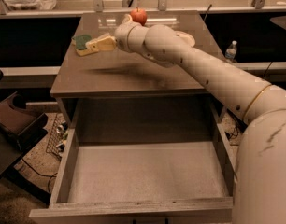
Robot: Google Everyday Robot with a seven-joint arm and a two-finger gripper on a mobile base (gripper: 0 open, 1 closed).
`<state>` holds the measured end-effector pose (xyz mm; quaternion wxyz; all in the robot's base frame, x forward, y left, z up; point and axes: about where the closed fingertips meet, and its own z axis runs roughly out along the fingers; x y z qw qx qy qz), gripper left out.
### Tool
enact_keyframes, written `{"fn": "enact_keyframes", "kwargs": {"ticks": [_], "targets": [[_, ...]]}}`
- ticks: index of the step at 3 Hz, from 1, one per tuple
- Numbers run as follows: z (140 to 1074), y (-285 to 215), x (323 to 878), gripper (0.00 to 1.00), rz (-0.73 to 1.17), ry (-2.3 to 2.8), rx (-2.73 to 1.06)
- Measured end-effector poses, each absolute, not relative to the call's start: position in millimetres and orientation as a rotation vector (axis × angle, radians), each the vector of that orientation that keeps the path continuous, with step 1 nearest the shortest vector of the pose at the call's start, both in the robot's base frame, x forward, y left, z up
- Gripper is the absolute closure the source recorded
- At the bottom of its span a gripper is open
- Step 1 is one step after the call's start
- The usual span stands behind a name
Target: Place sponge into top drawer
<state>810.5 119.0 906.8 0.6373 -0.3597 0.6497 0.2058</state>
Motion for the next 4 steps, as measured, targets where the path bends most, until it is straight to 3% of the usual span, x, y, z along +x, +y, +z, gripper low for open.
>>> {"fn": "enact_keyframes", "kwargs": {"ticks": [2,4], "targets": [[910.6,160.8,807.9,0.00,0.545,1.522,-0.848],[891.5,143.8,820.4,0.00,0.423,1.619,-0.793]]}}
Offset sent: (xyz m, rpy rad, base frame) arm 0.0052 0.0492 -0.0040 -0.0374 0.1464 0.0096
